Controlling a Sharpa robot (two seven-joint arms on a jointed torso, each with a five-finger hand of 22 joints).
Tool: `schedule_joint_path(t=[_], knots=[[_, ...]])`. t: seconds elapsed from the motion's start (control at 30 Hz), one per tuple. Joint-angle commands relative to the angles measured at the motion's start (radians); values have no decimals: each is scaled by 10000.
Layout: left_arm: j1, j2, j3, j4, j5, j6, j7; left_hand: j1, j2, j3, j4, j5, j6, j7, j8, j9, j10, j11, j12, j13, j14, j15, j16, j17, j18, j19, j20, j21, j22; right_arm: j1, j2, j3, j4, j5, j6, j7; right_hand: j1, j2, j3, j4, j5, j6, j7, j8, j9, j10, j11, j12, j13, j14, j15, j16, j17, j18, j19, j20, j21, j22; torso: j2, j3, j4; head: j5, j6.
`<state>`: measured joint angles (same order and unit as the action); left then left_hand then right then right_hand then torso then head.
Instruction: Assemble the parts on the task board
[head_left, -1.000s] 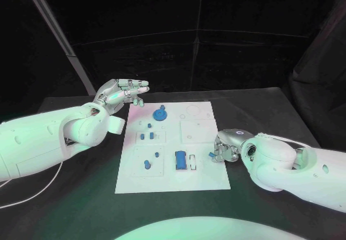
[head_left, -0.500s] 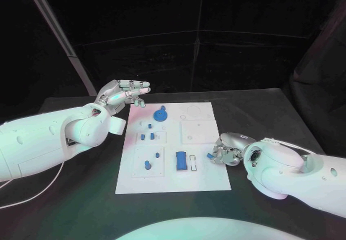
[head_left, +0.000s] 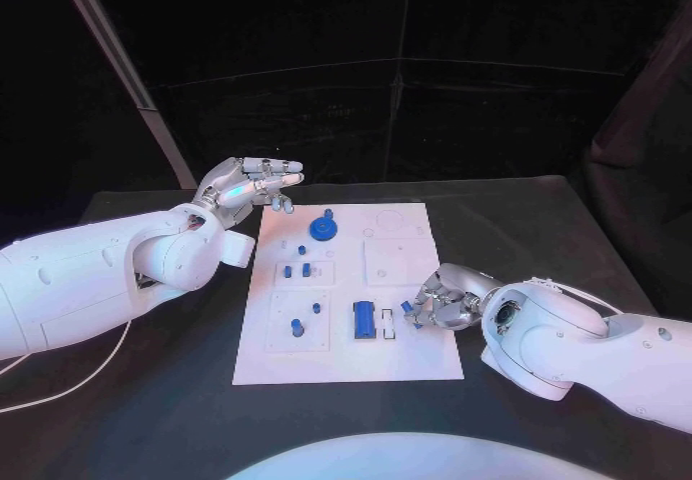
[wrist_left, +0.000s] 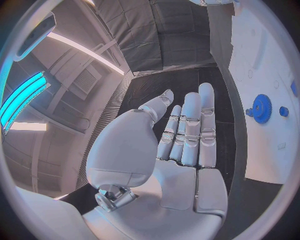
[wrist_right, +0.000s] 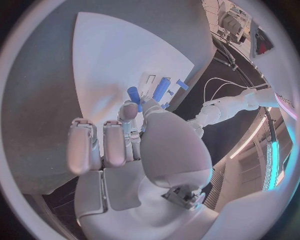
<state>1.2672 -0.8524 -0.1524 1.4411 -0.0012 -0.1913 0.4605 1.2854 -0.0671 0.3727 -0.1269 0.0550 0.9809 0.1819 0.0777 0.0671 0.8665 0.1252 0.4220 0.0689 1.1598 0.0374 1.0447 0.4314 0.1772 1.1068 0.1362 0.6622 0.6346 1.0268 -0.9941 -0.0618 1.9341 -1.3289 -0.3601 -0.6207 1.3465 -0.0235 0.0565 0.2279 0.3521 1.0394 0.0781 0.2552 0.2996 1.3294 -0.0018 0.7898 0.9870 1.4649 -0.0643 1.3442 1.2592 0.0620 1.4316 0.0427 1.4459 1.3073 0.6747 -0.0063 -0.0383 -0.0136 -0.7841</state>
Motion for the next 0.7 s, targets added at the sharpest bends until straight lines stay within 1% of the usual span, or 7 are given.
schedule_joint_path(t=[0.03,0.1,0.17,0.33,0.47,0.7], knots=[[11,-5,8,20,23,101,34,28,96,-42,8,-39,-34,-2,-33,-3,-32,-4,33,-10,-77,11,-13,-8,60,-50,22,-34,-11,12,81,0,-34,826,-96,299,-238,-29,110,81,141,158,-19,-51,9,112,-23,98,58,544,-61,53,46,-96,64,-3,52,422,13,4,-11,20,-20],[11,-7,8,25,23,103,34,28,96,-42,8,-39,-34,-2,-33,-3,-32,-4,33,-10,-77,11,-13,-8,60,-50,22,-34,-11,12,145,0,-72,935,51,273,-384,-94,137,154,424,236,-34,-60,16,147,-38,120,82,550,-69,80,84,-99,71,-12,60,437,15,0,-10,19,-31],[11,-9,8,35,23,102,32,28,96,-42,8,-39,-34,-2,-33,-3,-32,-4,33,-10,-77,11,-13,-8,60,-50,22,-34,-11,13,258,0,-133,1041,257,209,-465,-130,159,186,599,318,-59,-55,29,164,-51,115,87,554,-80,100,113,-97,68,-20,58,435,17,2,-11,18,-51],[11,-14,8,45,23,99,29,28,96,-42,8,-39,-34,-2,-33,-3,-32,-4,33,-10,-77,11,-13,-8,60,-50,22,-34,-11,13,466,-1,-224,1133,398,115,-473,-136,167,186,620,341,-67,-53,34,169,-57,111,86,554,-84,105,120,-98,70,-23,60,439,5,5,-13,25,-68],[12,-20,8,53,23,97,27,28,96,-42,8,-39,-34,-2,-33,-3,-32,-4,33,-10,-77,11,-13,-8,60,-50,22,-34,-11,13,591,-1,-263,1168,389,86,-476,-137,173,185,628,353,-71,-51,36,169,-61,106,83,555,-86,110,127,-98,69,-24,60,438,11,8,-5,40,-90],[12,-26,8,61,23,96,26,28,96,-42,8,-39,-34,-2,-33,-3,-32,-4,33,-10,-77,11,-13,-8,60,-50,22,-34,-11,13,781,0,-363,1185,324,82,-480,-138,188,182,644,383,-83,-47,42,181,-69,131,105,555,-91,110,128,-98,70,-28,61,441,3,6,-10,57,-103]])
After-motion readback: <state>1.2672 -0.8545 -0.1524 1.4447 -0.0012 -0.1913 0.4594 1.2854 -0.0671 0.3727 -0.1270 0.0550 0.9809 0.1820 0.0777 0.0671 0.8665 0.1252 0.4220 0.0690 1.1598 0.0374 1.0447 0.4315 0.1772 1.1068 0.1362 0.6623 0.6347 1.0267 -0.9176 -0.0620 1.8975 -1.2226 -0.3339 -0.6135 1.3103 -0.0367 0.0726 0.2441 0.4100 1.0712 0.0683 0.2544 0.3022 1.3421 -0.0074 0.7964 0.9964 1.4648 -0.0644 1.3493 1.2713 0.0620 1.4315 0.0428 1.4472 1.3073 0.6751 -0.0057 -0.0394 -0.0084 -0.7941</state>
